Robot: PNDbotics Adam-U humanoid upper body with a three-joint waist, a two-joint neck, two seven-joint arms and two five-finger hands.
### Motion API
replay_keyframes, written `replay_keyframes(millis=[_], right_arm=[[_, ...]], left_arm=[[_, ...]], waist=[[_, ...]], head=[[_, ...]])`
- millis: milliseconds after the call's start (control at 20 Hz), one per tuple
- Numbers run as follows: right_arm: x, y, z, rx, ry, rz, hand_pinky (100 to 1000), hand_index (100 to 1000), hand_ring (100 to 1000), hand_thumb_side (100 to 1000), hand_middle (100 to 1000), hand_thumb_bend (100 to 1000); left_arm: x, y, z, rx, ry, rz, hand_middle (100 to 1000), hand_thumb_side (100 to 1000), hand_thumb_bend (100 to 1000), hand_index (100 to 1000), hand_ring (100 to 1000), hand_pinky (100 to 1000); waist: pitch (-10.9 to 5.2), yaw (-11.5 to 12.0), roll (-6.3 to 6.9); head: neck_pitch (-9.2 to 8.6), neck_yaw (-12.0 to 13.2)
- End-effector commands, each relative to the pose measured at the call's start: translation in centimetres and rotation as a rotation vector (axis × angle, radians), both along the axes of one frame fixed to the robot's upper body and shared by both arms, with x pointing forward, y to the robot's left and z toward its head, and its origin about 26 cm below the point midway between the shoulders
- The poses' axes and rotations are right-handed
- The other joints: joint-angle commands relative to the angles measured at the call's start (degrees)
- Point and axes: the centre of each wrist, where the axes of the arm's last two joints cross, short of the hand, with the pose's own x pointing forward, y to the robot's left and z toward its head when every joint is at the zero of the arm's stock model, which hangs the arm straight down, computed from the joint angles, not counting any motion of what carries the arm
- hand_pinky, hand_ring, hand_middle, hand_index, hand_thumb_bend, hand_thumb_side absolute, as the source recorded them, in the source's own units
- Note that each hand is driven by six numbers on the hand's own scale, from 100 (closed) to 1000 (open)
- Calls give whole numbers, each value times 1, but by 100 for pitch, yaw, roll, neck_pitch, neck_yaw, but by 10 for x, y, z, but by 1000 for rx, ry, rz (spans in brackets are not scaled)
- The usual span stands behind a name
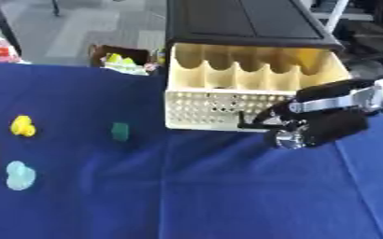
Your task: Pick up objects from table and place into drawer.
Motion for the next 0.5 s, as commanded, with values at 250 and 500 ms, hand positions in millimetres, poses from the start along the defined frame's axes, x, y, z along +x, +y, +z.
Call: replay_keyframes(millis=[250,500], right_arm=[[2,7,25,-52,-105,37,205,932,234,1000,228,100],[6,6,26,-48,-100,36,201,936,235,1000,231,100]], left_arm=[[-3,4,6,28,-7,9,530,570,100,740,520,399],[-3,5,6,29,-2,12,530,575,100,739,519,397]], waist=[[-146,-52,-41],[-139,-80,-63]], head=[[-20,35],[-24,46]])
